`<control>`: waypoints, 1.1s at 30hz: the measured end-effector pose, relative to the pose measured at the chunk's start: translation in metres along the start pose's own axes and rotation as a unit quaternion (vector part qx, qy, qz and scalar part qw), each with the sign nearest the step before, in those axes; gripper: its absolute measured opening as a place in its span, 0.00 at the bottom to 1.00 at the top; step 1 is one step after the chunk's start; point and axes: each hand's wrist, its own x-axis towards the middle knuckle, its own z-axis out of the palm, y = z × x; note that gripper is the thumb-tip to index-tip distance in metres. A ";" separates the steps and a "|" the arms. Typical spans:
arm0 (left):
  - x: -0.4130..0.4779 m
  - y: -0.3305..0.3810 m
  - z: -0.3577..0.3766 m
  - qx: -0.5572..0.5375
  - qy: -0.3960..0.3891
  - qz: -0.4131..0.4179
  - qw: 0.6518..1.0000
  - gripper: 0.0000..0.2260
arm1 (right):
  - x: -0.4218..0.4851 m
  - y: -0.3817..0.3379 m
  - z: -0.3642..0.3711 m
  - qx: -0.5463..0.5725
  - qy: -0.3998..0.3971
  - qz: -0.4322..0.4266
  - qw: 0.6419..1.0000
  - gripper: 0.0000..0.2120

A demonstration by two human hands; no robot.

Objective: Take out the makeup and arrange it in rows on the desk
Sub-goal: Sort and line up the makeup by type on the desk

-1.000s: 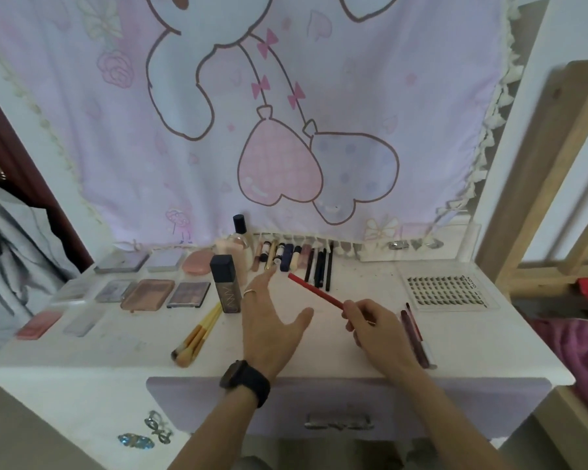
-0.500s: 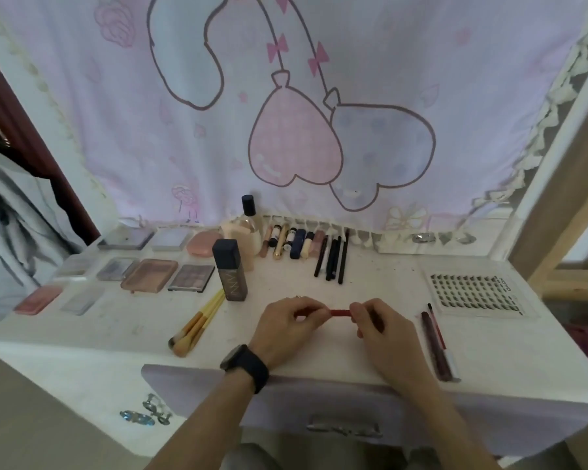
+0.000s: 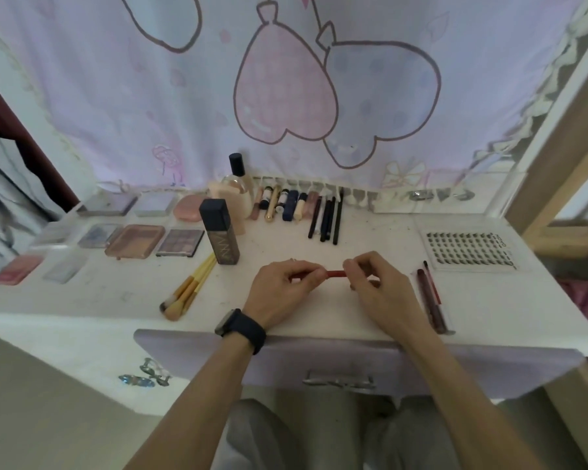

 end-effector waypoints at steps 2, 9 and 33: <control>-0.002 -0.002 -0.001 -0.006 0.001 0.008 1.000 0.09 | 0.003 -0.005 0.001 -0.047 -0.022 0.022 0.998 0.21; 0.000 -0.002 -0.005 -0.041 -0.049 -0.011 0.998 0.10 | -0.006 -0.003 0.003 -0.002 0.011 0.001 1.000 0.23; 0.016 0.027 -0.006 -0.105 -0.014 -0.102 0.989 0.10 | -0.054 -0.005 -0.080 0.136 0.157 0.022 0.978 0.00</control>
